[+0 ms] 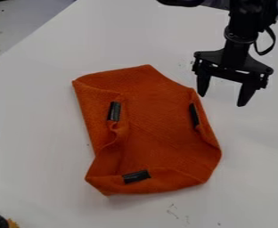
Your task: Unfold the cloth from the the bottom to top right
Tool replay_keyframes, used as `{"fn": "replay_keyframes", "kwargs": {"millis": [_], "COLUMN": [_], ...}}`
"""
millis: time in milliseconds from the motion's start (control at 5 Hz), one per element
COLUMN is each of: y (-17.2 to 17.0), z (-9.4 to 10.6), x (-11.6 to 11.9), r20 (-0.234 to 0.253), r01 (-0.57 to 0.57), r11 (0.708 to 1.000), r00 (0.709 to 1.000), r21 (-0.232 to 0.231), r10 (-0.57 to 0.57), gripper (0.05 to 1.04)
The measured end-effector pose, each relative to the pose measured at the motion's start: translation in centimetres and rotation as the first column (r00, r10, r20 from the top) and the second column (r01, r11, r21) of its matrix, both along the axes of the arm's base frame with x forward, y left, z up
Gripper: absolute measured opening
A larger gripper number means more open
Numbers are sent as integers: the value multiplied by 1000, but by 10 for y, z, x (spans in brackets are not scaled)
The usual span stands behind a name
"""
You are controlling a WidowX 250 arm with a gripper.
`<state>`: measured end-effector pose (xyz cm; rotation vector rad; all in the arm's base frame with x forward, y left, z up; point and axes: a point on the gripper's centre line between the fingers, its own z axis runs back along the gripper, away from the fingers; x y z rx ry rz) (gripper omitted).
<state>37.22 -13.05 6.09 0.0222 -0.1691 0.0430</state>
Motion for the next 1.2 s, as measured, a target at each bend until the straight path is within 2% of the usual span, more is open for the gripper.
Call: {"fn": "replay_keyframes", "kwargs": {"millis": [200,400,600,800,1000,1200], "y": [4,29,61,88,120,144], "z": [-16,-17,-6,4,-3,-10], "x": [-6,-22,-31,-41,-50,-56], "r20": [-42,-64,-55,-49,-74,-102], "r01": [-11,-66,-124,-168,-205,-239], "r11": [1000,996,991,983,976,969], "r00": [999,996,990,984,975,964], "r21": [17,53,54,76,75,54], "r10": [12,69,127,172,211,244], "gripper": [999,999,999,999,999,999]}}
